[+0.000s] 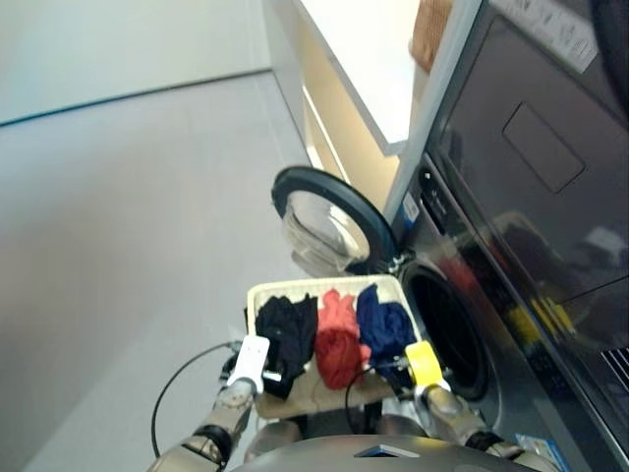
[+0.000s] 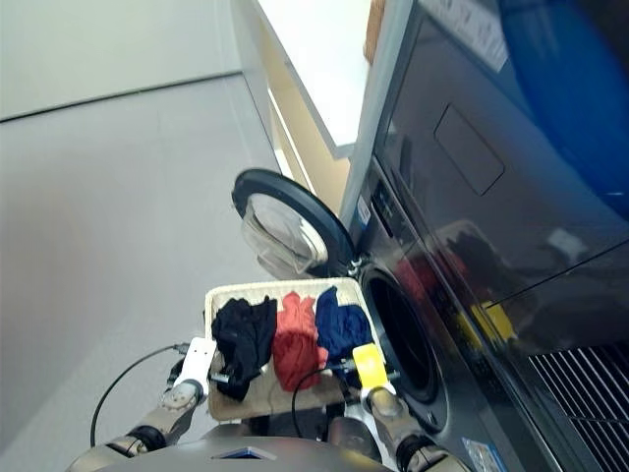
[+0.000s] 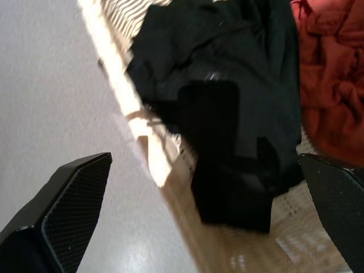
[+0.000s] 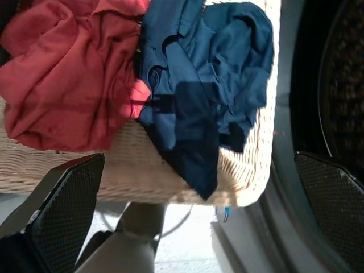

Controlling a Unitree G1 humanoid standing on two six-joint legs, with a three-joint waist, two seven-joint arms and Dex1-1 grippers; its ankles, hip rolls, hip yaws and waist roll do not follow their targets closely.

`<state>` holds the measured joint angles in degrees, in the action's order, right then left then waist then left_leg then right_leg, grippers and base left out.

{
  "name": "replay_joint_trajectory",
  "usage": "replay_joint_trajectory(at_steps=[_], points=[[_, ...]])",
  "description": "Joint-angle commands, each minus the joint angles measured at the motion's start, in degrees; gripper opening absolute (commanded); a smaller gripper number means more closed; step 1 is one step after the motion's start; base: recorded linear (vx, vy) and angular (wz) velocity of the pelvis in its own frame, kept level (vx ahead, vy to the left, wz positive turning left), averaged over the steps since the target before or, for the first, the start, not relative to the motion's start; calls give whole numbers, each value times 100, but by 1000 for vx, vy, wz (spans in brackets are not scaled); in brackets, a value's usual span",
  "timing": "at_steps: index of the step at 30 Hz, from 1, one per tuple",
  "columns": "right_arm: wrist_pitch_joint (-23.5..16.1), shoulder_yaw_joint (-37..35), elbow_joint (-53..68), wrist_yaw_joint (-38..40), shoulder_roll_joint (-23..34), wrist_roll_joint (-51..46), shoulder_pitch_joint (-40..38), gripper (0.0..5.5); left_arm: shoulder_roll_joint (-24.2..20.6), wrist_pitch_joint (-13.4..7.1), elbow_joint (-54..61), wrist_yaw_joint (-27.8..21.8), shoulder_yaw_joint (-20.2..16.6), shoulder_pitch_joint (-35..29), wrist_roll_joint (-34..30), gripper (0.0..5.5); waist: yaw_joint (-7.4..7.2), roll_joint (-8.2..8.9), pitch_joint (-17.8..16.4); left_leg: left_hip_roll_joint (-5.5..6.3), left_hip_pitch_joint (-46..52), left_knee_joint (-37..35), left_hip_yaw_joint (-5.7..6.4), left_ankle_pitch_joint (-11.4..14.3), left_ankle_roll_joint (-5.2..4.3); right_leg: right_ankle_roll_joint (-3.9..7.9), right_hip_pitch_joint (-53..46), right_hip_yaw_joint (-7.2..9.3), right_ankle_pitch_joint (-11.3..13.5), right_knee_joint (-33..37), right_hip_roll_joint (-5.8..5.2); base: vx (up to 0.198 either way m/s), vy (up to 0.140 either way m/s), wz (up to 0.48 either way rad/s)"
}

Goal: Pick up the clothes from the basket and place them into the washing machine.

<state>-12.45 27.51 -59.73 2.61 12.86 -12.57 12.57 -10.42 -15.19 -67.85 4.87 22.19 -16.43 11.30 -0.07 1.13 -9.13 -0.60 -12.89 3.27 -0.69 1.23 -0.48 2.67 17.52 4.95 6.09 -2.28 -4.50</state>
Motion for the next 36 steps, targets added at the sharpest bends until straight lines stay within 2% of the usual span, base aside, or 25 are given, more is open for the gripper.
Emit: replay_joint_trajectory(at_steps=[1, 12, 13, 21, 27, 31, 36], points=[[-390, 260, 922, 200, 168, 34, 164, 550, -79, -263, -6, 268, -61, -487, 56, 550, -196, 194, -150, 145, -819, 507, -212, -136, 55, 205, 481, -49, -233, -620, 95, 0, 0, 0], [-590, 393, 1574, 501, 273, -224, 977, 550, -416, -304, 184, 703, 104, -1549, 115, 550, -442, 161, -279, 85, -2655, 1473, -287, 63, 81, 164, 2204, -188, -267, -1279, 107, -14, 7, -5], [-615, 407, 1650, 533, 289, -241, 1007, 550, -455, -298, 198, 732, 106, -1605, 112, 550, -438, 134, -291, 50, -2715, 1581, -270, 249, 51, 194, 2265, -221, -403, -1353, 139, 0, 0, 0], [-769, 533, 2179, 674, 295, -451, 1606, 550, -881, -248, 214, 955, 154, -2363, 139, 550, -593, 95, -376, -37, -3890, 2262, -257, 428, 59, 174, 3364, -292, -419, -1760, 190, 6, 1, -12], [-929, 582, 2557, 765, 255, -640, 1938, 550, -1160, -247, 186, 1054, -19, -2817, 419, 550, -683, 61, -459, -134, -4667, 2709, -230, 562, 52, 162, 4128, -315, -469, -2113, 220, 0, 0, 0], [-1009, 648, 2674, 794, 223, -665, 2071, 550, -1316, -251, 154, 1109, -104, -3106, 610, 550, -722, 54, -511, -155, -5049, 2888, -214, 615, 56, 160, 4517, -312, -478, -2250, 253, 0, 0, 0], [-1023, 606, 2681, 876, 108, -794, 2074, 550, -1232, -218, -42, 955, -823, -3226, 1945, 550, -750, 57, -557, -167, -5359, 3036, -209, 666, 62, 170, 4799, -279, -487, -2363, 258, 0, 0, 0]])
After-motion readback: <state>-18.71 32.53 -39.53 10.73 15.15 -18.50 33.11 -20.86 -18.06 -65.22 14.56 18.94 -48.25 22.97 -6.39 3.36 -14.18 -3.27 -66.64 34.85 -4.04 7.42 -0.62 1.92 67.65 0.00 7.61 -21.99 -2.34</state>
